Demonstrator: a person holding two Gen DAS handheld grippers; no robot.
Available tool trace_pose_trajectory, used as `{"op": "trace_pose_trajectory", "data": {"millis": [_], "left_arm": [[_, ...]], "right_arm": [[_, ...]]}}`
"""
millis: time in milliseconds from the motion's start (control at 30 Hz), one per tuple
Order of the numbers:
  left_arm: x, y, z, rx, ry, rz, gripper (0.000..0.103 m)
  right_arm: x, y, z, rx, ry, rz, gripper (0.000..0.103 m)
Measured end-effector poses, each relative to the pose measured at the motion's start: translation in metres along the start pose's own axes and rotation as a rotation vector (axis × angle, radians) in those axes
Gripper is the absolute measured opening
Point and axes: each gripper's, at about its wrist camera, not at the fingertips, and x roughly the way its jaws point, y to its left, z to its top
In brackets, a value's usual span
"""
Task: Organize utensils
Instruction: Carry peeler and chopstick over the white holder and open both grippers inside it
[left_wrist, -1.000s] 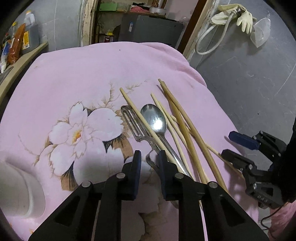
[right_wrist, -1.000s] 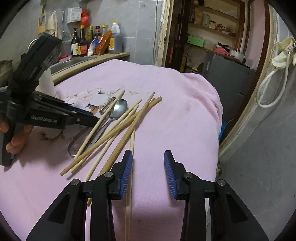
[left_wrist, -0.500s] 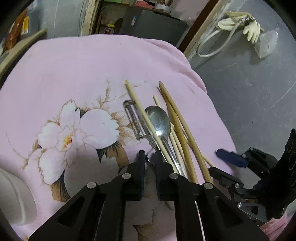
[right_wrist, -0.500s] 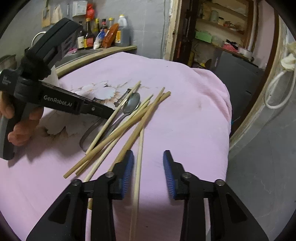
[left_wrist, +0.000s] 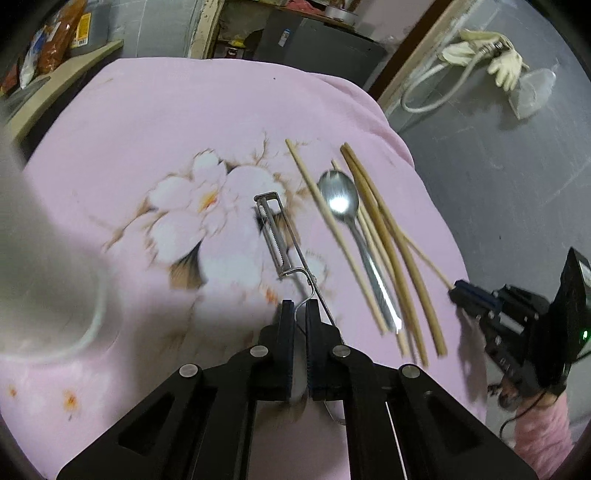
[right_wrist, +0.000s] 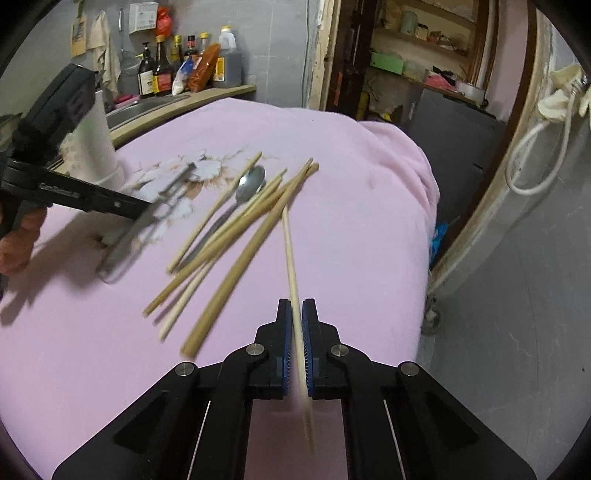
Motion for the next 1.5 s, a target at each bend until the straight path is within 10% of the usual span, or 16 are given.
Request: {"op": "trace_pose_trajectory", "data": {"millis": [233, 367, 800, 1033, 1233, 1500], "left_arm": [[-0.018, -0.006, -0.015, 0.077, -0.006, 0.044, 0.009], [-0.022, -0.005, -0.013, 0.045, -0.021, 0.014, 0.037], [0.015, -0.016, 0.021, 0.014, 0.06, 0.187, 0.029], [0.018, -0.02, 0.015, 0.042, 0.041, 0.243, 0.011], [-0.005, -0.02, -0.011, 0.052, -0.061, 0.207, 0.01], [-0.062, -0.037, -0.052, 0.134, -0.381, 0.227, 0.01]], "right_arm": [[-0.003, 0.002, -0.001, -0.013, 0.062, 0.015, 0.008], [0.012, -0.002, 0.016, -0.008, 0.084, 0.049, 0.015], [0.072, -0.014, 0.071, -0.014, 0.179, 0.083, 0.018], [0.065, -0.017, 0.069, 0.063, 0.175, 0.1, 0.003], [0.031, -0.015, 0.045, 0.119, 0.068, 0.118, 0.003], [-0.041, 0.031, 0.012, 0.051, -0.33, -0.023, 0.003]]}}
